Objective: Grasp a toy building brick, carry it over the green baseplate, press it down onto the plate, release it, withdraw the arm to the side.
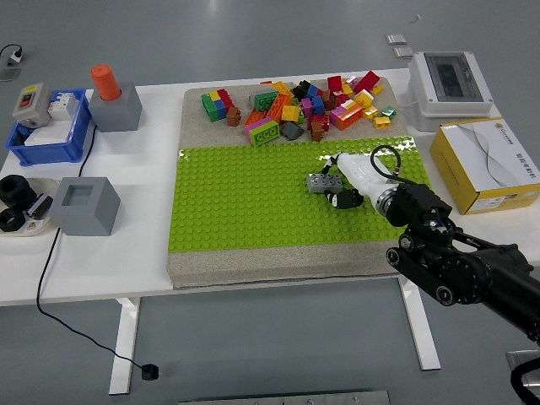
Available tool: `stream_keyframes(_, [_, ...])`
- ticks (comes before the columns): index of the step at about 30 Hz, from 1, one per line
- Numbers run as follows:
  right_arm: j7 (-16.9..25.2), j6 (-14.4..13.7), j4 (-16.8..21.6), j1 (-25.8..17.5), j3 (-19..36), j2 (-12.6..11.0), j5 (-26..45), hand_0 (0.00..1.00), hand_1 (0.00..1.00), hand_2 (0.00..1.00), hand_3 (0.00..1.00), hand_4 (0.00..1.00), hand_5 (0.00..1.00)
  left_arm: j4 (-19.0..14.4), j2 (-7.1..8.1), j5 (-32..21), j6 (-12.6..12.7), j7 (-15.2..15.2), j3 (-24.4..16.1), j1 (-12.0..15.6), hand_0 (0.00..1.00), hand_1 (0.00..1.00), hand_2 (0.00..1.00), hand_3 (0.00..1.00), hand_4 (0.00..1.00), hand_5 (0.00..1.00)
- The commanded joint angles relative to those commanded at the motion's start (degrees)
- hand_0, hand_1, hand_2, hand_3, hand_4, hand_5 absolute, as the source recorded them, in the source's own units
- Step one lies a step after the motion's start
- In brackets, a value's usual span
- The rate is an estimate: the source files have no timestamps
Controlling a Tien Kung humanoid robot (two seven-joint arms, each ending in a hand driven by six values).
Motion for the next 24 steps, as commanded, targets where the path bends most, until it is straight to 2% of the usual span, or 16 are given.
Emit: stream_keyframes(24, [0.5,-0.7,-0.7,-0.1,0.6,0.0,0.3,0.43,0.748,0.877,0.69,0.637,0.206,0.0,-0.08,-0.3,0.6,-1.0,0.1,-0.1,0.66,0.605,0.591,0.678,0.646,0.266])
